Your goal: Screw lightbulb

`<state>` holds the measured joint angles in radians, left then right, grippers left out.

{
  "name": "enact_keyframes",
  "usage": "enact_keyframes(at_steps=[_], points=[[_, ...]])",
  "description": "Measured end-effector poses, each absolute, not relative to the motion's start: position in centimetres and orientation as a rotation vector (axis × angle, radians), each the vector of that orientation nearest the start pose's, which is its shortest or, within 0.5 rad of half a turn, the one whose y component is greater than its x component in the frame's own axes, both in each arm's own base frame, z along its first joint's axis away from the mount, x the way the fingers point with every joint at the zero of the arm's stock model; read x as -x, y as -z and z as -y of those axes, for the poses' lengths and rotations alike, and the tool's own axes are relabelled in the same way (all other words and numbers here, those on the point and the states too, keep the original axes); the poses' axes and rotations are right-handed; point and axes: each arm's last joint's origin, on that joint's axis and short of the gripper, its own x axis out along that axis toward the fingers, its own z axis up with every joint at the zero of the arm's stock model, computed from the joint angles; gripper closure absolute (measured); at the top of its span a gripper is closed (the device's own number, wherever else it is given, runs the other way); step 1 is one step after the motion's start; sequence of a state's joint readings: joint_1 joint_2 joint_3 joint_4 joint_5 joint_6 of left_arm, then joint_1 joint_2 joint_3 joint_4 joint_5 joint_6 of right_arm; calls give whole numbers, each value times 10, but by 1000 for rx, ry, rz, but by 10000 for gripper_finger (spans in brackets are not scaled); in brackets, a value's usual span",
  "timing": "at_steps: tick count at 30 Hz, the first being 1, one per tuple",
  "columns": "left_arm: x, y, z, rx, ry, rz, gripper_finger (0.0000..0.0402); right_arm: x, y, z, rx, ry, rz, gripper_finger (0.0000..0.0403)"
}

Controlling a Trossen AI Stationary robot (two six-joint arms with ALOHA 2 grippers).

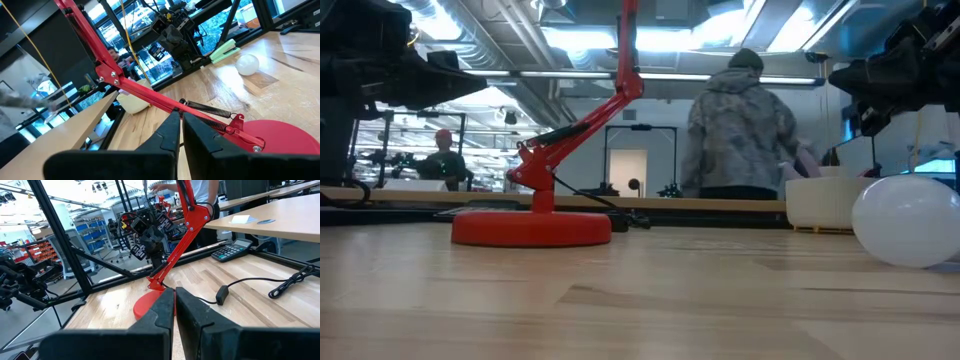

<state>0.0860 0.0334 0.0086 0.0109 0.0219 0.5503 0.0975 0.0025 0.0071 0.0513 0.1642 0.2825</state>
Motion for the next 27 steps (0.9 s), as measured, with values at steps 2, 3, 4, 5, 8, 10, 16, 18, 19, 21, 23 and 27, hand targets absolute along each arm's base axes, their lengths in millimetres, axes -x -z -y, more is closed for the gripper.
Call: enact_keyframes(at_steps=[2,3,4,5,8,10,16,18,19,21,23,27], points=[[-99,-165,-8,-549,-59,-31,389,-97,-171,-5,-289,58,65,381],[-99,-165,-8,-549,-59,-31,389,-97,-171,-5,-290,58,65,381],[-99,-165,-8,-549,-58,-31,389,-97,-171,-5,-290,58,65,381],[-99,-165,-8,-549,-58,-31,389,-97,-171,-5,-290,58,65,381],[-99,-165,-8,-549,-58,-31,389,-97,-171,-5,-289,58,65,381],[-99,-165,-8,-549,-58,-31,389,-97,-171,-5,-290,58,64,381],[-99,-165,-8,-549,-58,-31,389,-97,-171,-5,-290,58,65,381],[-99,-165,-8,-549,-58,-31,389,-97,-171,-5,-290,58,64,381],[-99,-165,-8,-549,-58,-31,389,-97,-171,-5,-290,58,65,381],[-99,-165,-8,-549,-59,-31,389,-97,-171,-5,-289,58,65,381],[-99,-165,-8,-549,-58,-31,389,-97,-171,-5,-286,59,65,381],[-99,-166,-6,-331,-14,-2,389,-97,-171,-4,-265,71,66,381]])
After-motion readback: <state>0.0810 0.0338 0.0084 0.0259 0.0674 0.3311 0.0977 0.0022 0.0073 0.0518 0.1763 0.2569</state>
